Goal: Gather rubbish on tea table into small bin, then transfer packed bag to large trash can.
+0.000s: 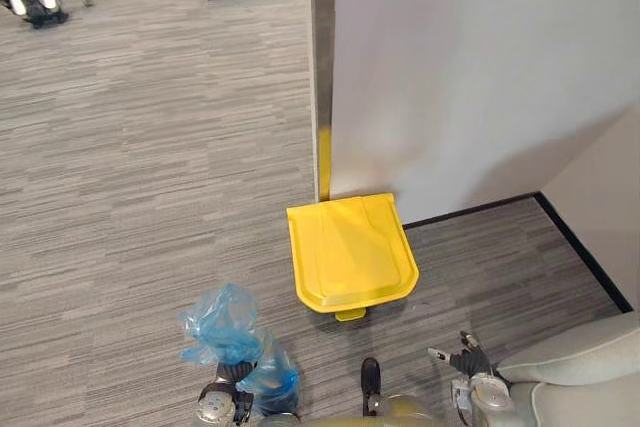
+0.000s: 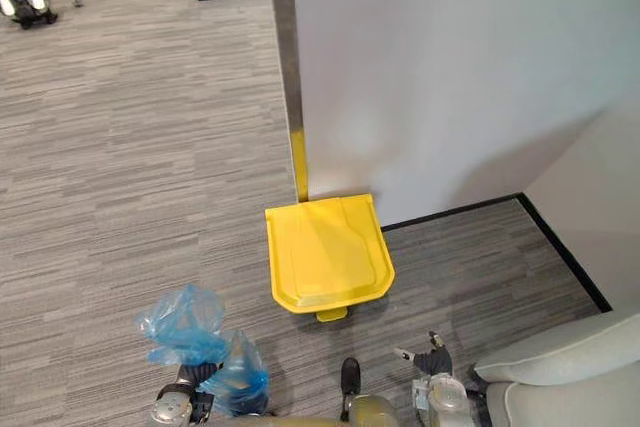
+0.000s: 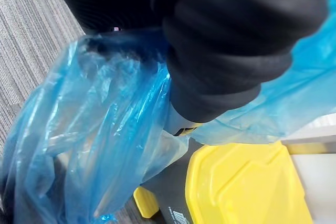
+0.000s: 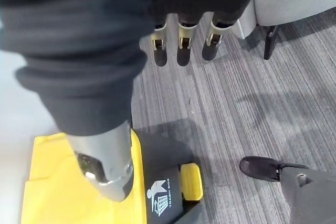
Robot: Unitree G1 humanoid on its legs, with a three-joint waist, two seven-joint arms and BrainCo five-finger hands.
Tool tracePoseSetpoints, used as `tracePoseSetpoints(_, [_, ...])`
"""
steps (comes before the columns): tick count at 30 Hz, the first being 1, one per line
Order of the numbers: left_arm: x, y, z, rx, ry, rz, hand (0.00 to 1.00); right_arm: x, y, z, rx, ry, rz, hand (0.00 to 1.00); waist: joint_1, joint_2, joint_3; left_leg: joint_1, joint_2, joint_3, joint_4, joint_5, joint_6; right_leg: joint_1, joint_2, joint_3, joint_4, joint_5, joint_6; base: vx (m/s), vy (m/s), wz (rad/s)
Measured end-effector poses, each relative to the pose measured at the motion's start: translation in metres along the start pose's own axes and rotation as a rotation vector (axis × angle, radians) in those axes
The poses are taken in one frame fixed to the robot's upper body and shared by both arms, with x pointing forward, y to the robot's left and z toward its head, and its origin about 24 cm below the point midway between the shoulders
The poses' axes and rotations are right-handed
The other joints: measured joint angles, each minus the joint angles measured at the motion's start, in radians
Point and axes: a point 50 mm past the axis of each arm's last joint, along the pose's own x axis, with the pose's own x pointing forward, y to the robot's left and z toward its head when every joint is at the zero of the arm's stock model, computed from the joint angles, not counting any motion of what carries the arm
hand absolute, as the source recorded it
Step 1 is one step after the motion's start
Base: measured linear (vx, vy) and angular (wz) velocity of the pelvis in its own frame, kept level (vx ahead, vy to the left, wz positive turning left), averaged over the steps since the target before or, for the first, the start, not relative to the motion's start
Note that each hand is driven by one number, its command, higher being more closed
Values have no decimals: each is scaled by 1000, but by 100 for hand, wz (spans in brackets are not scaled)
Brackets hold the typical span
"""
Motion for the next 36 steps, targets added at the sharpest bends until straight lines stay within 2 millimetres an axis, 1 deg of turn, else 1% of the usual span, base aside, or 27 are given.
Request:
tracePoseSetpoints(1, [2, 1, 4, 2, -10, 1, 100, 1, -1, 3, 0, -8, -4, 0, -1, -3, 11, 15, -10, 1, 2, -3, 6, -19, -19, -13, 76, -28, 24, 38, 96, 12])
tracePoseSetpoints(2, [4, 2, 9, 2, -27, 3, 100, 3, -1, 8, -1, -22, -6, 0, -3, 0, 34, 32, -10, 3, 12, -14, 23, -67, -34, -23, 212, -57, 67, 24, 74, 10])
tracePoseSetpoints(3, [10, 9, 20, 19, -59, 18, 100, 7, 4, 20, -3, -54, -2, 0, -5, -3, 70, 60, -20, 0, 35, -39, 45, -180, -61, -41, 381, -125, 107, 5, 35, 3])
tracePoseSetpoints(4, [11, 10, 22, 22, -64, 20, 100, 7, 5, 22, -5, -60, 1, 0, -4, -8, 76, 64, -20, -1, 44, -45, 51, -184, -64, -42, 372, -130, 107, 16, -1, 4])
tracePoseSetpoints(5, [13, 16, 28, 32, -81, 32, 100, 9, 8, 28, -11, -77, 9, 0, -4, -16, 104, 80, -22, -4, 82, -70, 56, -199, -60, -49, 266, -115, 112, 27, 2, 11])
tracePoseSetpoints(6, [14, 20, 30, 36, -87, 40, 100, 9, 8, 29, -9, -80, 9, 0, -2, -27, 107, 83, -31, -7, 91, -75, 56, -200, -59, -56, 200, -91, 112, 47, -13, 20])
tracePoseSetpoints(7, [15, 24, 35, 45, -104, 49, 100, 9, 9, 31, -6, -88, 9, 0, -1, -52, 114, 82, -53, -6, 103, -84, 49, -191, -70, -64, 102, -64, 112, 84, -77, 41])
tracePoseSetpoints(8, [17, 26, 46, 43, -143, 58, 100, 9, 7, 35, -3, -104, -6, 0, -5, -89, 126, 88, -77, -30, 139, -126, 36, -167, -90, -64, 61, -22, 91, 81, -80, 36])
tracePoseSetpoints(9, [18, 22, 51, 34, -158, 52, 100, 10, 4, 40, -3, -117, -22, 0, -2, -73, 138, 87, -72, -29, 156, -137, 32, -164, -89, -70, 67, -23, 99, 69, -76, 26])
tracePoseSetpoints(10, [18, 19, 58, 27, -187, 45, 100, 11, 1, 47, 5, -143, -32, 0, -3, -50, 146, 76, -55, -29, 170, -147, 30, -164, -77, -68, 68, -24, 101, 53, -34, 4])
tracePoseSetpoints(11, [19, 19, 65, 24, -215, 48, 100, 11, 1, 52, 12, -167, -35, 0, -4, -35, 155, 80, -46, -34, 166, -165, 34, -165, -68, -68, 82, -24, 101, 61, -48, 11])
tracePoseSetpoints(12, [20, 20, 72, 22, -239, 53, 100, 10, 1, 52, 18, -166, -35, 0, -1, -31, 158, 88, -38, -45, 166, -181, 37, -171, -64, -68, 116, -28, 95, 55, -49, 18])
tracePoseSetpoints(13, [20, 21, 75, 21, -251, 55, 100, 9, 0, 49, 28, -158, -40, 0, 0, -30, 159, 98, -34, -54, 165, -186, 36, -171, -62, -70, 138, -36, 82, 65, -69, 23])
tracePoseSetpoints(15, [20, 21, 80, 14, -268, 57, 100, 6, -4, 36, 76, -118, -67, 0, 2, -24, 156, 125, -14, -77, 157, -198, 24, -170, -59, -90, 204, -71, 39, 72, -65, 30])
tracePoseSetpoints(16, [20, 21, 79, 10, -265, 58, 100, 6, -4, 34, 85, -109, -71, 0, 1, -21, 154, 126, -9, -83, 151, -197, 21, -170, -58, -98, 210, -80, 37, 99, -59, 30])
tracePoseSetpoints(17, [20, 19, 78, 4, -262, 55, 100, 5, -5, 29, 96, -89, -78, 0, -2, -16, 152, 131, 2, -84, 136, -183, 0, -172, -55, -110, 219, -93, 35, 103, -51, 19])
tracePoseSetpoints(18, [20, 17, 78, 0, -262, 51, 100, 4, -6, 26, 95, -80, -79, 0, 0, -11, 149, 132, 2, -84, 132, -181, -3, -173, -51, -114, 221, -98, 32, 121, -37, 9])
tracePoseSetpoints(19, [19, 14, 79, -8, -261, 45, 100, 3, -5, 24, 96, -72, -77, 0, 2, -8, 146, 134, 5, -82, 129, -173, -13, -175, -44, -115, 226, -106, 24, 82, -12, -5])
tracePoseSetpoints(21, [19, 10, 77, -15, -253, 36, 100, 4, -2, 27, 103, -82, -71, 0, 3, -7, 138, 132, 3, -68, 114, -157, -13, -189, -43, -109, 233, -109, 20, 63, -6, -12])
tracePoseSetpoints(22, [19, 7, 75, -21, -245, 30, 100, 3, 0, 30, 108, -93, -68, 0, 4, -8, 121, 129, -2, -53, 93, -141, -17, -207, -42, -99, 233, -109, 18, 70, 5, -17])
tracePoseSetpoints(26, [16, -2, 68, -39, -223, 12, 100, 2, 6, 30, 123, -94, -56, 0, 10, -4, 83, 129, -17, -30, 71, -95, -21, -213, -47, -88, 219, -109, 13, 69, 3, -8])
tracePoseSetpoints(28, [15, -4, 66, -39, -218, 9, 100, 2, 8, 31, 134, -97, -55, 0, 11, -4, 72, 127, -18, -31, 61, -84, -23, -212, -51, -92, 214, -109, 13, 47, -18, 12])
tracePoseSetpoints(30, [16, -5, 69, -33, -226, 3, 100, 2, 10, 32, 141, -99, -51, 0, 9, -4, 71, 113, -15, -35, 61, -82, -21, -212, -62, -110, 209, -109, 13, -3, -25, 30])
tracePoseSetpoints(33, [16, -10, 71, -13, -237, -20, 100, 0, 20, 33, 128, -104, -11, 0, 9, -4, 70, 78, -12, -61, 59, -73, -24, -210, -79, -147, 176, -105, 12, -37, -35, 40])
tracePoseSetpoints(36, [15, -11, 77, -11, -261, -24, 100, -1, 37, 41, 98, -128, 50, 0, 5, -3, 70, 28, 3, -90, 59, -74, -24, -210, -79, -167, 137, -94, 30, -68, -48, 52])
